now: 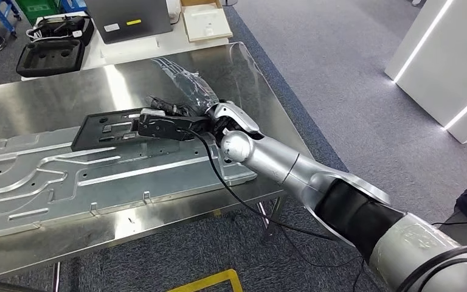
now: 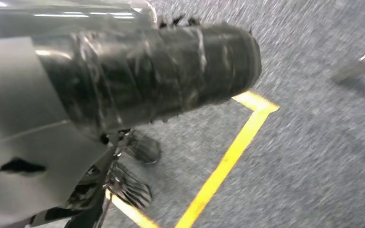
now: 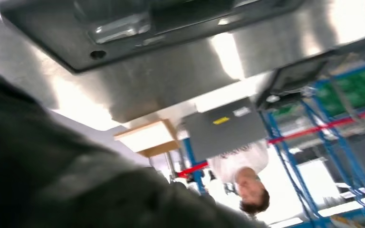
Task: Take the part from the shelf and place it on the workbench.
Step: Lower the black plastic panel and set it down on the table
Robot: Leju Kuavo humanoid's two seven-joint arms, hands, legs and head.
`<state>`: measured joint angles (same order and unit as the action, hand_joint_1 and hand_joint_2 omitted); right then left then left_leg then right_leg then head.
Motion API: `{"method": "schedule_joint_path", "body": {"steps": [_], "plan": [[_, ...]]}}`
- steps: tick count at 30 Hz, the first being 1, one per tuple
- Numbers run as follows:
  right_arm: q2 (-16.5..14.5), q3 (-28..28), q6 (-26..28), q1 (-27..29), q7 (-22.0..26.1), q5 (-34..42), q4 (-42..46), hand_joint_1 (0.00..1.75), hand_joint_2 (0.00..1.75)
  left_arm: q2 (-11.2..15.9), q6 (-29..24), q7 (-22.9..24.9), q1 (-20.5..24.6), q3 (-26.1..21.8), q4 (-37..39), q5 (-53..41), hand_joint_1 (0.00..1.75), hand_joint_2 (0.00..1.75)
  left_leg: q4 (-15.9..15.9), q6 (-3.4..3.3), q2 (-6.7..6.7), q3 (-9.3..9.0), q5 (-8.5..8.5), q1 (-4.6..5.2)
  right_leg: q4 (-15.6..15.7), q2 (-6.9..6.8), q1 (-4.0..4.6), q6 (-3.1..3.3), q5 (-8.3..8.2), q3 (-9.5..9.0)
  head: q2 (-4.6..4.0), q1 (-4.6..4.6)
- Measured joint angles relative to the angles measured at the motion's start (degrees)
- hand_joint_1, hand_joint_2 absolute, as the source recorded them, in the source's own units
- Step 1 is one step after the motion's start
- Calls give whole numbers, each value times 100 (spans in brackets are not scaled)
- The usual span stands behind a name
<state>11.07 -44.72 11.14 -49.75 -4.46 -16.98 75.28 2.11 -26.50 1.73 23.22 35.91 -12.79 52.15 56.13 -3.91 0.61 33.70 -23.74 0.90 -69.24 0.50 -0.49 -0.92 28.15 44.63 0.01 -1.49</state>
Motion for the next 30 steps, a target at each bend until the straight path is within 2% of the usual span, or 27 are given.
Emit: {"method": "schedule_joint_path", "body": {"steps": [1,2,3,4,5,6,7,8,10,11,12,13,15,16,17,18,19,20,21,22,23,24,26,27,28,30], "plan": [[27,52,-8,62,13,33,134,0,0,-14,0,4,-8,0,0,-1,0,0,10,22,4,97,65,-14,-337,-4,-18,-36,152,32,1,-7],[51,101,-14,126,20,50,257,0,0,-26,1,9,-16,0,0,-1,0,0,27,39,8,196,126,-30,-544,-8,-38,-73,163,0,1,-8],[75,150,-19,180,22,54,367,0,0,-35,1,13,-21,0,0,-2,0,0,57,65,13,304,185,-50,-579,-14,-60,-111,70,-122,1,-9],[92,196,-21,215,25,57,465,0,0,-42,0,17,-24,0,0,-2,0,0,103,100,18,416,237,-73,-415,-23,-87,-151,-53,-343,1,-10],[105,242,-22,233,38,69,557,0,0,-44,-3,21,-23,0,0,-2,0,0,168,141,21,525,279,-89,-88,-34,-117,-194,-70,-629,1,-16],[116,287,-23,243,60,94,640,0,0,-41,-7,25,-19,0,0,-2,0,0,242,180,21,625,312,-94,287,-39,-125,-211,-13,-920,1,-36],[122,332,-22,259,100,139,713,0,0,-39,-11,27,-15,0,0,-2,0,0,302,220,16,693,343,-88,573,-36,-129,-191,76,-1130,2,-51],[126,367,-21,280,156,210,762,0,0,-35,-16,31,-12,0,0,1,0,0,341,253,9,734,382,-76,745,-28,-122,-148,170,-1240,2,-61],[132,420,-19,358,280,392,818,0,0,-34,-23,44,-22,0,0,10,0,0,331,313,-4,764,484,-76,778,-20,-110,-7,125,-1213,2,-64],[135,438,-20,394,334,483,835,0,0,-36,-28,53,-34,0,1,16,0,0,344,341,-10,793,467,-90,783,-27,-113,48,70,-1169,1,-63],[137,454,-19,429,376,552,858,0,0,-39,-32,64,-49,0,1,20,0,0,430,374,-14,849,335,-105,795,-35,-118,101,1,-1109,1,-61],[138,469,-18,453,410,605,884,0,0,-43,-37,72,-61,0,2,22,0,0,639,407,-18,931,85,-117,806,-38,-125,143,-78,-1030,1,-56],[137,488,-17,486,447,652,937,0,0,-48,-38,79,-65,0,2,22,0,0,1355,456,-19,1119,-544,-130,811,-27,-117,179,-237,-846,1,-44],[137,494,-16,507,455,663,956,0,0,-49,-39,79,-63,0,2,22,0,0,1725,464,-19,1171,-741,-132,811,-21,-108,182,-314,-746,1,-43],[137,502,-13,539,462,670,972,0,0,-52,-39,80,-62,0,2,22,0,0,1972,456,-20,1154,-794,-132,811,-18,-96,183,-389,-649,1,-43],[137,514,-1,579,476,687,993,0,0,-55,-42,80,-63,0,2,22,0,0,2052,435,-21,1053,-732,-128,810,-16,-81,183,-460,-558,1,-43],[138,530,26,623,500,717,1023,0,0,-58,-46,81,-63,0,2,22,0,0,1922,394,-25,841,-601,-117,811,-16,-65,182,-529,-475,1,-44],[140,552,74,669,534,752,1068,0,0,-60,-56,81,-58,0,1,22,0,0,1616,334,-31,532,-501,-96,811,-17,-54,180,-596,-407,1,-44],[147,582,147,723,575,793,1131,0,0,-59,-70,82,-49,0,1,25,0,0,1193,265,-38,176,-512,-71,814,-19,-42,168,-656,-356,1,-46],[160,620,246,792,615,834,1211,0,0,-59,-87,83,-37,1,0,27,0,0,788,217,-46,-129,-577,-47,829,-29,-39,147,-713,-331,1,-49],[186,667,361,880,649,869,1304,0,0,-59,-106,83,-27,1,0,32,0,0,487,178,-53,-324,-662,-20,858,-42,-45,119,-772,-332,1,-49],[216,717,487,995,673,903,1404,0,0,-61,-126,83,-21,1,0,40,0,0,311,152,-60,-409,-711,-2,908,-54,-52,82,-837,-345,1,-46],[305,835,755,1297,684,925,1621,0,0,-62,-166,83,-31,1,1,75,0,0,163,102,-58,-397,-566,3,1025,-61,-61,8,-939,-380,1,-40],[365,915,905,1475,673,901,1739,0,0,-64,-183,82,-43,1,2,107,0,0,92,67,-46,-382,-462,-13,1009,-54,-56,-21,-856,-364,1,-39],[432,1016,1061,1661,655,855,1859,0,0,-65,-196,81,-58,2,2,144,0,0,24,34,-33,-346,-350,-32,883,-46,-50,-42,-654,-319,1,-45],[571,1300,1428,2071,602,710,2106,0,0,-67,-207,61,-93,2,2,224,0,0,-22,-8,-17,-194,-169,-44,271,-34,-50,-77,-27,-161,1,-58]]}}
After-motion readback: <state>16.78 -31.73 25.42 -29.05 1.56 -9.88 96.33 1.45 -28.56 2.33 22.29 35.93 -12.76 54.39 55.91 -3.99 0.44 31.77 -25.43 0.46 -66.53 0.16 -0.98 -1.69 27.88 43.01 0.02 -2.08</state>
